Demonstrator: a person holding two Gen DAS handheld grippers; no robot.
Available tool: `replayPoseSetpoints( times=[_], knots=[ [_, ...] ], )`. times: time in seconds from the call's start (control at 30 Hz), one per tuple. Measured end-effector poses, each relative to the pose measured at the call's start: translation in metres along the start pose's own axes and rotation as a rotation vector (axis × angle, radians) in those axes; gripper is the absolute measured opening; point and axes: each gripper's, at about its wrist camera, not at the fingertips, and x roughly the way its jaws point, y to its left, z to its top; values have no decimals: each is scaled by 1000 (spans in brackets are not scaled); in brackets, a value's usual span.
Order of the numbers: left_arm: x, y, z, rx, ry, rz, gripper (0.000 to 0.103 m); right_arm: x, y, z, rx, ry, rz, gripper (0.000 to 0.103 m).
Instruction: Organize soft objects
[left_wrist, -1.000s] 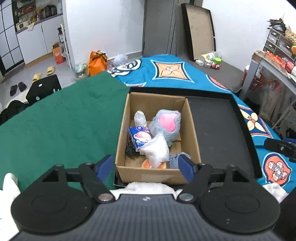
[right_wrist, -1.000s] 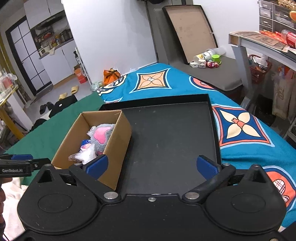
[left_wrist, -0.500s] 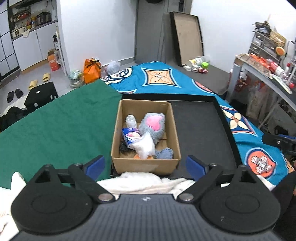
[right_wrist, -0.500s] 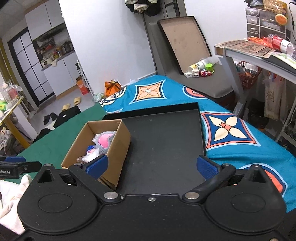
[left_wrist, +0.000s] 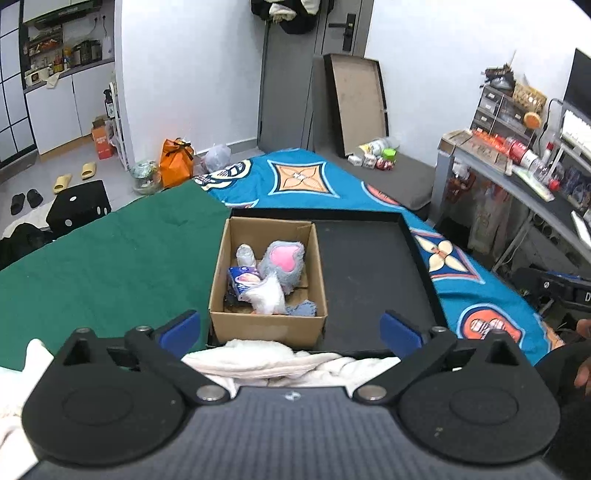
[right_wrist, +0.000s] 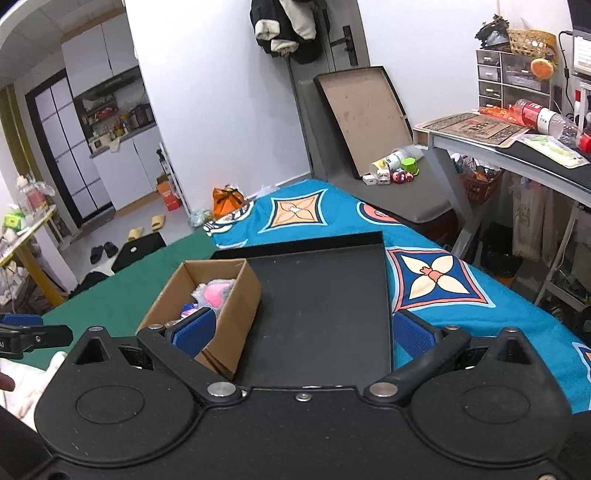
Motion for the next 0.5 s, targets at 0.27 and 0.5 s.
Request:
replayPoseSetpoints(
  times=[0.27, 0.5],
  knots=[
    [-22, -14, 0, 19, -47, -22, 103, -24, 1, -2, -44, -35, -21, 103],
    [-42, -23, -6, 31, -82, -42, 103, -43, 3, -2, -58, -55, 12, 103]
  ],
)
